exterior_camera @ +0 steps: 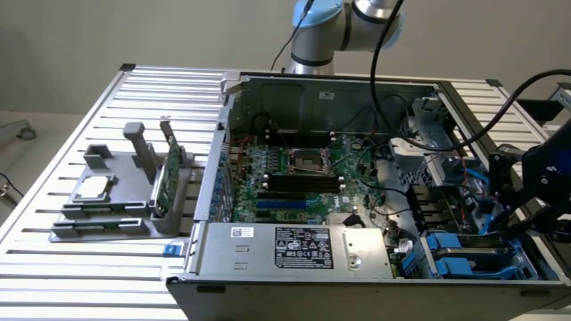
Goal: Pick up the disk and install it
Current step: 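Insert the first disk wire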
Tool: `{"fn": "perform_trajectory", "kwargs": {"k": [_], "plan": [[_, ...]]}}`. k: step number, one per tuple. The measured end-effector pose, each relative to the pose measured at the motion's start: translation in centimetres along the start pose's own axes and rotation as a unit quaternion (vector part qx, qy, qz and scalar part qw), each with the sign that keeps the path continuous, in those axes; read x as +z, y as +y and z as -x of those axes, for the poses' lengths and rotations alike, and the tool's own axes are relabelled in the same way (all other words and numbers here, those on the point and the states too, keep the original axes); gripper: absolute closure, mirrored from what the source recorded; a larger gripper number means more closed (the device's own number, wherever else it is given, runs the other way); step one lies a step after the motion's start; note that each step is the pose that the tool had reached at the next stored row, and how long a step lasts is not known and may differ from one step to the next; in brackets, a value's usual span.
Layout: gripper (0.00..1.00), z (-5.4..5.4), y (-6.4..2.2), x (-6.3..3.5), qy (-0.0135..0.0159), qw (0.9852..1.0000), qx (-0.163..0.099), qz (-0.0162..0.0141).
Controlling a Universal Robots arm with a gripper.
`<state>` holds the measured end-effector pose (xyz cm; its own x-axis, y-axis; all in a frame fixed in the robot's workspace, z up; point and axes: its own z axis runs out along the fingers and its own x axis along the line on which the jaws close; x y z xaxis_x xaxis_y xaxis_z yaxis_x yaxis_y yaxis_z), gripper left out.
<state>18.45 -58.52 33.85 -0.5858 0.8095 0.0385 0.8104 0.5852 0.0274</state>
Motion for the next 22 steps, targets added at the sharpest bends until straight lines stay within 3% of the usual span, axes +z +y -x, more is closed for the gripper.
{"fn": "perform_trajectory", "kwargs": {"k": [11,22], "plan": [[0.73,0.1,0.28,0.09,0.0066,0.9999,0.005,-0.0088],[0.73,-0.6,1.09,0.12,0.0122,0.9997,0.010,-0.0169]]}}
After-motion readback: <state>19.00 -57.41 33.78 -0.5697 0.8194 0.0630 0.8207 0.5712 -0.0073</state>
